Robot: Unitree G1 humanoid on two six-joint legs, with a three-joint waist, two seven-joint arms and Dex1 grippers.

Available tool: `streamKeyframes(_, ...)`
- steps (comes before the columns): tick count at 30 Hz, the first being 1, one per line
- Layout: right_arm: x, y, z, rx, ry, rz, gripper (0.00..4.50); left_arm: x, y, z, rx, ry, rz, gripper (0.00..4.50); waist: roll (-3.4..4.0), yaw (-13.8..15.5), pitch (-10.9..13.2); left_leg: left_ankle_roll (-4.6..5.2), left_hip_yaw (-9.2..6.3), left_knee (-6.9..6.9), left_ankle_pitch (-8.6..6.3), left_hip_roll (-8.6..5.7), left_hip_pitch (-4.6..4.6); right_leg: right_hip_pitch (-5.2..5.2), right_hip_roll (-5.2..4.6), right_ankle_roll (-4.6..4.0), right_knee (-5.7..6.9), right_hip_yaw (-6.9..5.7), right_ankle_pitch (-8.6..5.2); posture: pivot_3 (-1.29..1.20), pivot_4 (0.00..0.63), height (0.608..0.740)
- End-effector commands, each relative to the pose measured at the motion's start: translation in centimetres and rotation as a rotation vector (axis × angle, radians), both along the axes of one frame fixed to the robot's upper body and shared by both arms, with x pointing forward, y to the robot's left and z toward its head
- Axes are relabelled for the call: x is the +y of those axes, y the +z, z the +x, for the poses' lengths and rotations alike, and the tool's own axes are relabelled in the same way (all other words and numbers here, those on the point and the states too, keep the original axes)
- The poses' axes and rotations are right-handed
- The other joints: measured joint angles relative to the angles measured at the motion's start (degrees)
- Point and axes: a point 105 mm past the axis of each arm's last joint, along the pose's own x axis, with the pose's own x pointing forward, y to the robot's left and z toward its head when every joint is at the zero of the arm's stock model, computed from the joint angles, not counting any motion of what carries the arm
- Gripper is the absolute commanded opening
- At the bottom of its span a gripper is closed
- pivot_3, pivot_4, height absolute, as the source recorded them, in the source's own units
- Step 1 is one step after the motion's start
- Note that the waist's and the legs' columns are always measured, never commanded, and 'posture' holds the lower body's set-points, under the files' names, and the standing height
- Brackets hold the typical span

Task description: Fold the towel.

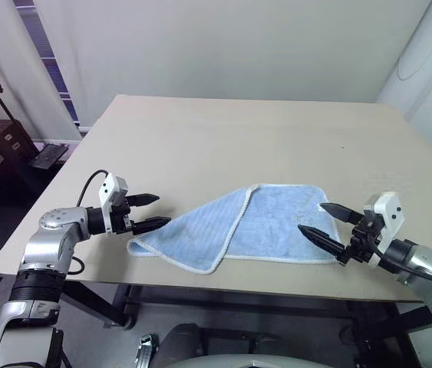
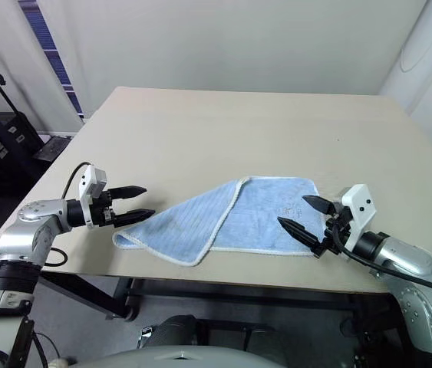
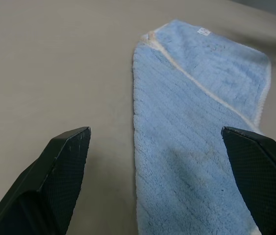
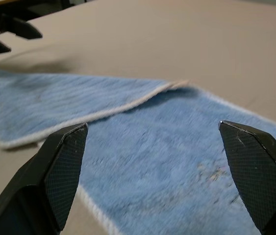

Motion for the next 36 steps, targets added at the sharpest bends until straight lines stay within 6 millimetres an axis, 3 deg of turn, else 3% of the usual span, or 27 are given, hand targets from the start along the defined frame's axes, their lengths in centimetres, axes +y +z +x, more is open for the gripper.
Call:
streamKeyframes(1,0.1,0.9,0.9,-0.061,-0.017,0.011,4.47,-0.3,1.5,0.3,-0.057,-0.021,0.003,4.5,0.0,0.0,0.0,0.0,0.0,0.0,0.0,0.0,0.0,0.0,0.0,0.0,0.0,0.0,0.0,0.0,0.0,0.722)
streamKeyframes(8,-0.4,1.4,2.6,-0.089,-0.099,0.074,4.47,-2.1,1.6,-0.1,-0.07,-0.056,-0.027,4.5,0.01,0.0,0.0,0.02,0.0,0.0,-0.01,0.0,-0.04,-0.02,0.0,0.01,-0.03,0.0,0.0,0.0,0.0,0.722)
streamKeyframes(14,-2.2,0.6,6.1,-0.02,-0.226,0.063,4.47,-3.4,0.9,-0.8,-0.05,-0.084,-0.043,4.5,0.03,-0.2,0.0,0.02,0.0,0.0,-0.01,0.0,0.0,-0.04,0.02,0.0,0.02,0.0,0.01,0.0,0.0,0.722)
streamKeyframes(19,-4.5,-1.7,9.8,0.104,-0.36,0.061,4.47,-4.5,0.9,-0.8,-0.056,-0.09,-0.073,4.5,0.06,0.0,0.0,0.03,0.02,0.04,0.0,-0.01,-0.02,-0.06,0.02,-0.02,0.03,0.01,0.02,0.0,0.0,0.722)
streamKeyframes(22,-5.8,-4.2,13.2,0.215,-0.489,0.018,4.47,-4.7,0.9,-1.3,-0.049,-0.107,-0.085,4.5,0.08,-0.6,0.0,0.04,0.03,0.03,0.01,-0.01,-0.03,-0.07,0.03,-0.03,0.04,0.01,0.03,0.0,0.0,0.722)
streamKeyframes(25,-6.8,-6.1,14.7,0.284,-0.558,-0.028,4.47,-5.0,0.9,-1.6,-0.049,-0.11,-0.09,4.5,0.11,-1.2,0.0,0.07,0.05,0.03,0.04,-0.02,-0.01,-0.08,0.06,-0.05,0.09,0.03,0.04,0.0,0.0,0.722)
streamKeyframes(32,-5.2,-8.7,15.7,0.372,-0.503,-0.079,4.47,-5.7,0.6,-1.9,-0.058,-0.114,-0.083,4.5,0.11,-3.2,0.0,0.16,0.04,0.06,0.11,-0.06,0.02,-0.05,0.08,0.14,0.32,0.04,0.14,0.0,0.0,0.722)
streamKeyframes(36,-4.2,-9.1,16.0,0.373,-0.457,-0.103,4.47,-5.9,0.9,-1.8,-0.064,-0.111,-0.089,4.5,0.12,-3.4,0.0,0.14,0.01,0.32,0.09,-0.05,0.07,-0.06,0.08,0.11,0.58,0.04,0.12,0.0,0.0,0.722)
